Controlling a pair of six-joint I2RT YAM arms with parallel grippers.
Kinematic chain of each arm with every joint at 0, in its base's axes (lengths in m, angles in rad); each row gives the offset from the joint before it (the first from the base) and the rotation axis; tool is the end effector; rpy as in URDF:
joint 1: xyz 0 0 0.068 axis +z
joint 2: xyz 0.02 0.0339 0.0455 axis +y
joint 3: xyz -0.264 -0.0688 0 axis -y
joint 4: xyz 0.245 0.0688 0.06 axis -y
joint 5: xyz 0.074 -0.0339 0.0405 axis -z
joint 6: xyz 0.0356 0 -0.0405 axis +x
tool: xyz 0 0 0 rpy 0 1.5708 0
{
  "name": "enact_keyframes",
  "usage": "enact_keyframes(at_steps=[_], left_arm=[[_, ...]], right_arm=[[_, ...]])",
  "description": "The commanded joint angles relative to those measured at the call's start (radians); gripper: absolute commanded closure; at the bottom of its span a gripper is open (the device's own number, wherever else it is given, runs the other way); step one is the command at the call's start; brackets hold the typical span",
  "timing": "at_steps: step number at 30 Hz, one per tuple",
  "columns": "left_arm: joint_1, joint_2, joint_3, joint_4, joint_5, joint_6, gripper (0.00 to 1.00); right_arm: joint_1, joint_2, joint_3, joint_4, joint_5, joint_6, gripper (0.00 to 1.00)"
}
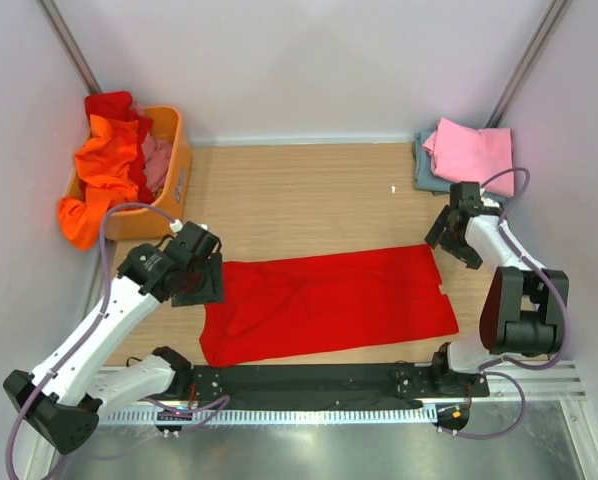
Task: Fold and stack the t-shirts
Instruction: Fold the tshirt
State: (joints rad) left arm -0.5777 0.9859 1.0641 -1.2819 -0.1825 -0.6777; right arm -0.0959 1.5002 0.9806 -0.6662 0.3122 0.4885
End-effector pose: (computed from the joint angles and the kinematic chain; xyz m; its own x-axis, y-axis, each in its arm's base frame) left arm 0.1316 -0.0781 0.3108 -0.9116 -0.1418 -0.3858 -0.1144 0.9891 -0.0931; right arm 0.2820 -0.0381 0.2073 -0.7180 0.5177 -0.4652 0.6148 0.7851 -0.0751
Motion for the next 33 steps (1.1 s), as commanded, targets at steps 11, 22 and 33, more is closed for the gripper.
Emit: enact_keyframes(at_steps=[11,22,33], left_arm=[[-0.005,0.180,-0.237,0.490,0.018,-0.137,0.45],[-0.010,0.572,-0.208,0.659,-0.057,-0.135,0.50],[0.104,1.234,0.577,0.486,-0.172,0.068,0.51]], right_arm=[[0.178,-0.106,-0.039,0.186,-0.369,-0.011,0.10],[0.237,0.066,-0.164,0.315,-0.389,0.021,0.11],[0.454,-0.093,-0.453,0.497,-0.591,0.347,0.07]])
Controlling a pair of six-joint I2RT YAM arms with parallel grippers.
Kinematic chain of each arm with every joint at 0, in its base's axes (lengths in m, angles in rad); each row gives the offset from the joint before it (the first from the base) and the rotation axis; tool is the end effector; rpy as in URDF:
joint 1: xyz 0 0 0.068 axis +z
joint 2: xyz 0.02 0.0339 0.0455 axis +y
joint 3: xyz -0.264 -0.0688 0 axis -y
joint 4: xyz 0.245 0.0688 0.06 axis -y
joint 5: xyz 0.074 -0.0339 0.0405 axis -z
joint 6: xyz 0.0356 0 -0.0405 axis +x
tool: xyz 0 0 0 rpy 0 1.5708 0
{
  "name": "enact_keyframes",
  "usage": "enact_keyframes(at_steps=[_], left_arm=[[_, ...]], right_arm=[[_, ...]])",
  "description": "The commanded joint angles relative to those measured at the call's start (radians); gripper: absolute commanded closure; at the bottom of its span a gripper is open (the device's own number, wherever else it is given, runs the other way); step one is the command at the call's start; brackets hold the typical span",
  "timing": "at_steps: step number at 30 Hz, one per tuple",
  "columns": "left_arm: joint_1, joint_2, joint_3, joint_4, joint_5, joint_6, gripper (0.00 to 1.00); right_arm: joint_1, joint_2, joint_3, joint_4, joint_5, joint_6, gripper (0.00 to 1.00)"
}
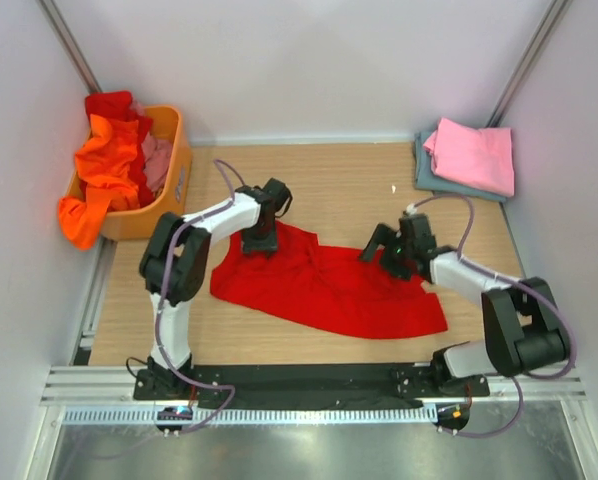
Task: Fold and stack the t-shirts
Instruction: Fold the tshirt
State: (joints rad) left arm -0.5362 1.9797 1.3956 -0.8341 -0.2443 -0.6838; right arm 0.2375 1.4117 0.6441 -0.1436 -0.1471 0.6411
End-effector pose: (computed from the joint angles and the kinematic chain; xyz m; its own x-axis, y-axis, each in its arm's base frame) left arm 0.3302 -0.1862 0.1634 -0.9518 -0.1474 -0.2689 -0.1770 0.9801 0.0893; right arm 0.2545 0.0670 0.1609 -0.8070 0.4134 -0.4218 0.2029 0.8648 0.4593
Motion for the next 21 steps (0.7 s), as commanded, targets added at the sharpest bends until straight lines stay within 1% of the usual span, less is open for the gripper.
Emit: enact_keyframes(at_steps=[1,2,3,4,5,6,7,8,9,10,11,12,13,14,15,16,17,18,19,21], left_arm=[[0.073,0.305,0.364,0.000,-0.107,0.088,0.51],[0.088,0.388,0.493,-0.090,-0.098,0.105,0.51],[0.091,0.459,0.769,-0.132,-0.073,0.125,0.51],[0.094,0.623,0.922,-0.170,-0.047,0.174,0.51],[0.094,0.701,1.082,-0.237,-0.014,0.196,0.51],[0.094,0.770,1.361,-0.249,0.075,0.213,0.51],[0.094,0.841,1.437,-0.196,0.141,0.245,0.50],[0.094,0.829,1.450,-0.145,0.187,0.250,0.49],[0.094,0.780,1.348,-0.085,0.219,0.248,0.48],[0.090,0.646,1.250,0.060,0.277,0.241,0.44],[0.085,0.563,1.065,0.128,0.287,0.239,0.40],[0.081,0.500,1.009,0.179,0.295,0.243,0.25],[0.076,0.451,0.978,0.211,0.293,0.254,0.19],[0.067,0.380,0.971,0.202,0.292,0.285,0.10],[0.065,0.358,1.000,0.178,0.289,0.291,0.01],[0.065,0.338,1.025,0.121,0.283,0.294,0.00],[0.065,0.315,1.075,0.089,0.266,0.308,0.00],[0.065,0.302,1.098,0.055,0.255,0.316,0.00],[0.065,0.286,1.114,-0.006,0.220,0.323,0.01],[0.065,0.217,1.096,-0.081,0.191,0.336,0.00]], right_arm=[[0.166,-0.032,-0.164,-0.004,-0.120,0.259,0.07],[0.281,-0.078,-0.188,0.063,-0.112,0.388,0.07],[0.355,-0.104,-0.213,0.103,-0.094,0.482,0.06],[0.432,-0.118,-0.243,0.148,-0.050,0.555,0.07],[0.585,-0.114,-0.233,0.221,-0.037,0.656,0.06],[0.638,-0.100,-0.171,0.229,-0.031,0.678,0.06],[0.695,-0.085,-0.122,0.231,-0.029,0.683,0.05],[0.735,-0.054,-0.065,0.186,-0.020,0.672,0.05],[0.805,-0.043,0.057,0.147,-0.006,0.625,0.04],[0.827,-0.034,0.122,0.009,0.009,0.579,0.03],[0.836,-0.025,0.184,-0.063,0.052,0.542,0.02],[0.841,-0.028,0.284,-0.129,0.079,0.476,0.01],[0.841,-0.034,0.325,-0.183,0.114,0.447,0.01],[0.839,-0.043,0.362,-0.276,0.142,0.418,0.00],[0.839,-0.054,0.434,-0.324,0.273,0.385,0.00],[0.827,-0.056,0.466,-0.368,0.315,0.329,0.00],[0.815,-0.056,0.495,-0.448,0.352,0.303,0.00],[0.801,-0.057,0.534,-0.480,0.415,0.286,0.00],[0.755,-0.060,0.540,-0.508,0.431,0.254,0.00],[0.691,-0.077,0.519,-0.501,0.414,0.232,0.00]])
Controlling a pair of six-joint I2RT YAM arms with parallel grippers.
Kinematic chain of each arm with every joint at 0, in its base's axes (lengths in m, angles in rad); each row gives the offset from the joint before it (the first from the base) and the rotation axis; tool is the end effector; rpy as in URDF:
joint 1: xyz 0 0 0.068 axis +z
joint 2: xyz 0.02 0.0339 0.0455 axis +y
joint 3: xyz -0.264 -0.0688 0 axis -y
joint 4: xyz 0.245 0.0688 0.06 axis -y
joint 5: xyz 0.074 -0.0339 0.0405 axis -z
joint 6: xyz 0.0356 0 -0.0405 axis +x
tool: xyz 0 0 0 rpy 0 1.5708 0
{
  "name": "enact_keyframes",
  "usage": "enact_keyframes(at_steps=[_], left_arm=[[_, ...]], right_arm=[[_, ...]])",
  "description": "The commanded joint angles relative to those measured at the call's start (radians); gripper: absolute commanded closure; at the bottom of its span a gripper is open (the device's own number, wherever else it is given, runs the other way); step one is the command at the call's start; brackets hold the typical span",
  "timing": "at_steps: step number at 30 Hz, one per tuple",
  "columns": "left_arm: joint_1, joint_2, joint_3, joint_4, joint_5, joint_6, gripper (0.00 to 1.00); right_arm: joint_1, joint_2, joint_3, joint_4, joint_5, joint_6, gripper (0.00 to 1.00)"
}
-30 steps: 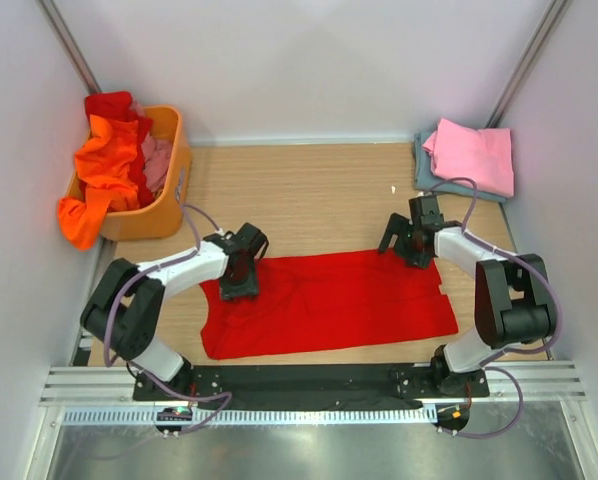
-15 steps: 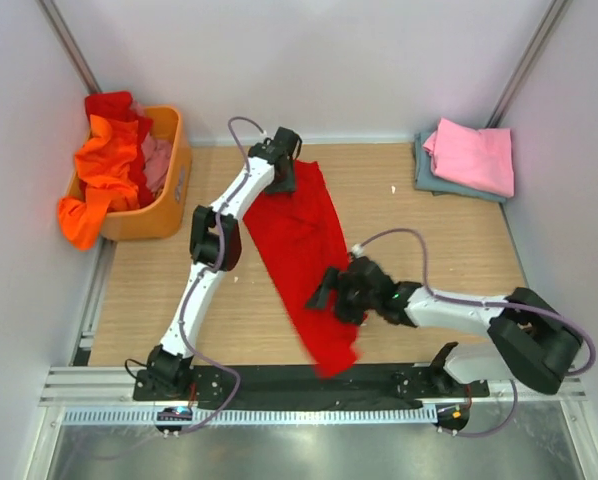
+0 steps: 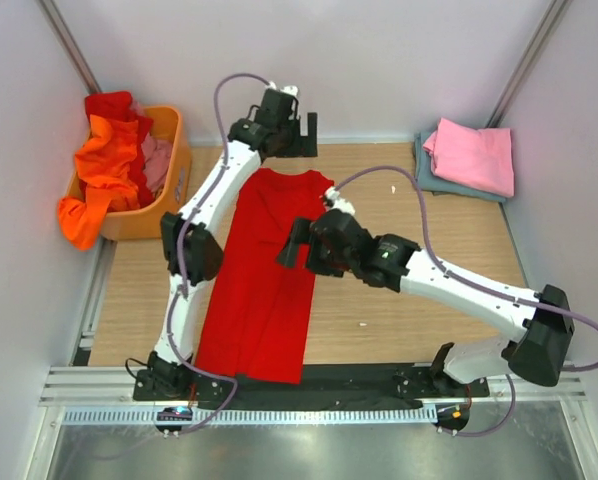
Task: Fold and stack the t-shirts
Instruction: Fold the tshirt
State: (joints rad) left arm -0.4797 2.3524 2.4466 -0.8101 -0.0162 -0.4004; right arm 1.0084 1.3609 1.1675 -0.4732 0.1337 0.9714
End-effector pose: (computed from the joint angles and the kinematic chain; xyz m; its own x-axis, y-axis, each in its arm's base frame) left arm 0.4677 -0.2427 0.3117 -0.7118 -0.0690 -0.6990 0.1880 0.9401 -0.2843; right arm 0.1655 0.2537 0.3159 -0.8321 0.2144 -0.5114 -0.1693 0.7800 0.6024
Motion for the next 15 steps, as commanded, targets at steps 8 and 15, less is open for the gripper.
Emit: enact_keyframes(at_steps=[8,15], left_arm=[[0.020,-0.591,-0.648,-0.140,-0.131,0.008,0.01],[0.009,-1.121,-1.217,-0.014,-0.050,-0.116,0.01]], right_arm=[[-0.477,0.064,-0.011,-0.001,-0.061,-0.269,0.13],[-0.645,0.421,0.193,0.160,-0.296,-0.332,0.33]])
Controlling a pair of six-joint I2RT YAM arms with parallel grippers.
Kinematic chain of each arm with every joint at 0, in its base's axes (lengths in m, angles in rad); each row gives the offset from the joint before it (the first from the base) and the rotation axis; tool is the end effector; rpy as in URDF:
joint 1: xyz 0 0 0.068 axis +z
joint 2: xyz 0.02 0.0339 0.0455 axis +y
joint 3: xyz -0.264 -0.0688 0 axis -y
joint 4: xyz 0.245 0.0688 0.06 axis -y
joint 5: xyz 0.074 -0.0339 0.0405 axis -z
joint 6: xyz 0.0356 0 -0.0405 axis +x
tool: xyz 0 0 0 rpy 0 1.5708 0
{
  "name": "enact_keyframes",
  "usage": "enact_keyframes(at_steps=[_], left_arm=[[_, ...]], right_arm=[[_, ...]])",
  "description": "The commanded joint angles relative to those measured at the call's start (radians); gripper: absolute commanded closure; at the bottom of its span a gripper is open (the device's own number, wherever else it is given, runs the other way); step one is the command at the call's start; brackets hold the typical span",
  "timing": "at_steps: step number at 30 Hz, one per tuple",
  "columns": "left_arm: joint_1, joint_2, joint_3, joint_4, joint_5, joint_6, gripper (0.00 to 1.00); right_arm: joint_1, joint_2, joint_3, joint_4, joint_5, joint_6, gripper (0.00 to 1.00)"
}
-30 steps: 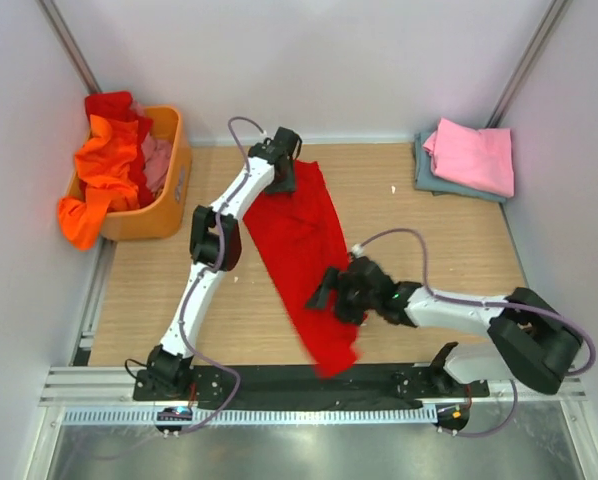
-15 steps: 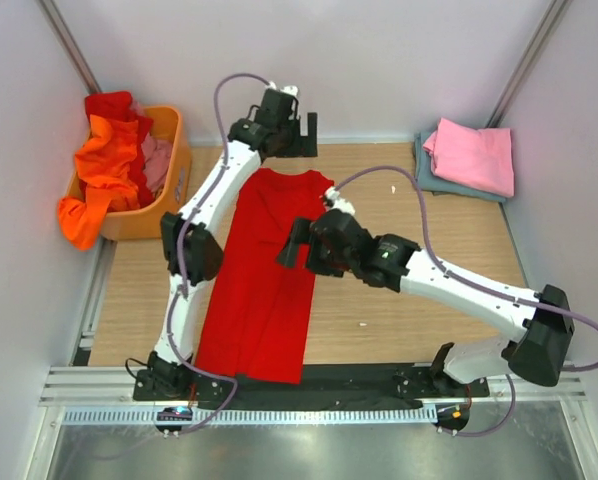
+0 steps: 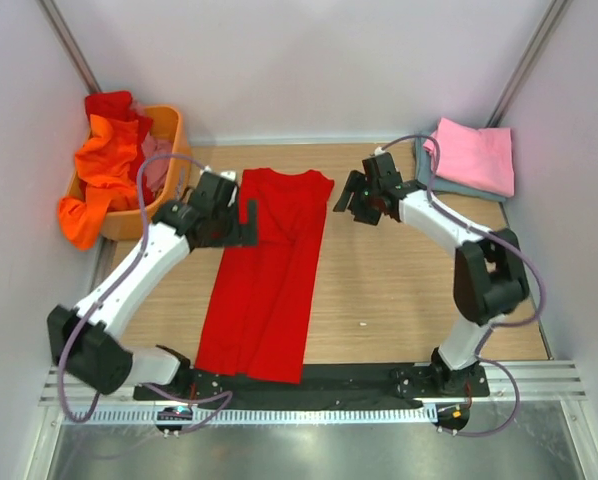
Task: Fold and stack the t-shirts
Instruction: Fold the tshirt
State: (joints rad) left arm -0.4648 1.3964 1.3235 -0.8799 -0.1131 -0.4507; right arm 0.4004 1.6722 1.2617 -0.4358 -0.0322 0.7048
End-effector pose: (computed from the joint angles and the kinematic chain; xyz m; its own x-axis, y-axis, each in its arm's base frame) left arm 0.2577 -0.1247 0.3263 -0.8244 -0.0708 -0.5616 0.0309 0.9850 -0.1696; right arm 0.3384 0.1445 0.2513 -0.7904 0.3686 -0.4892 0.1351 0.8839 0.4478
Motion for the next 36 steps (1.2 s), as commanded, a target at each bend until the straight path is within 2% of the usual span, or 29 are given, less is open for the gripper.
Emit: enact_keyframes(at_steps=[1,6,9,11,12,13,15,16,19,24,26,28,29,30,31,33,36], left_arm=[[-0.008,-0.193,-0.166,0.056,0.049,-0.075,0.01],[-0.009,-0.284,-0.322,0.058,-0.006,-0.131,0.00],[-0.009,-0.300,-0.432,0.122,0.070,-0.193,0.02],[-0.009,-0.318,-0.475,0.177,0.107,-0.229,0.03],[-0.009,-0.327,-0.506,0.186,0.108,-0.235,0.03],[-0.009,-0.335,-0.517,0.191,0.107,-0.240,0.03],[-0.009,-0.352,-0.521,0.179,0.098,-0.232,0.03],[-0.009,-0.355,-0.509,0.168,0.096,-0.226,0.03],[-0.011,-0.378,-0.445,0.070,0.078,-0.192,0.04],[-0.009,-0.473,-0.380,-0.059,0.021,-0.155,0.02],[-0.009,-0.503,-0.377,-0.082,0.020,-0.154,0.01],[-0.009,-0.546,-0.383,-0.085,0.033,-0.161,0.01],[-0.009,-0.559,-0.385,-0.087,0.038,-0.158,0.01],[-0.009,-0.568,-0.383,-0.091,0.038,-0.158,0.01],[-0.009,-0.586,-0.377,-0.096,0.039,-0.155,0.00],[-0.009,-0.603,-0.371,-0.102,0.050,-0.145,0.00],[-0.009,-0.635,-0.369,-0.079,0.107,-0.112,0.00]], right_arm=[[-0.047,0.151,0.126,0.144,-0.168,-0.065,0.33],[-0.071,0.463,0.372,0.163,-0.225,-0.079,0.34],[-0.071,0.587,0.488,0.158,-0.256,-0.073,0.37],[-0.071,0.627,0.524,0.175,-0.281,-0.061,0.45],[-0.071,0.653,0.525,0.202,-0.305,-0.051,0.58],[-0.071,0.670,0.525,0.210,-0.314,-0.041,0.67],[-0.072,0.689,0.541,0.204,-0.310,-0.047,0.78],[-0.080,0.698,0.542,0.201,-0.299,-0.060,0.89],[-0.106,0.716,0.603,0.123,-0.206,-0.108,0.97],[-0.166,0.797,0.922,-0.087,-0.042,-0.267,0.99],[-0.170,0.890,1.117,-0.157,-0.035,-0.300,0.96],[-0.170,0.946,1.246,-0.172,-0.067,-0.311,0.77],[-0.172,0.975,1.266,-0.173,-0.095,-0.314,0.63],[-0.170,0.975,1.275,-0.170,-0.098,-0.315,0.28],[-0.169,0.968,1.253,-0.164,-0.097,-0.320,0.22],[-0.169,0.905,1.198,-0.129,-0.057,-0.337,0.18],[-0.173,0.806,1.049,-0.072,0.027,-0.324,0.18]])
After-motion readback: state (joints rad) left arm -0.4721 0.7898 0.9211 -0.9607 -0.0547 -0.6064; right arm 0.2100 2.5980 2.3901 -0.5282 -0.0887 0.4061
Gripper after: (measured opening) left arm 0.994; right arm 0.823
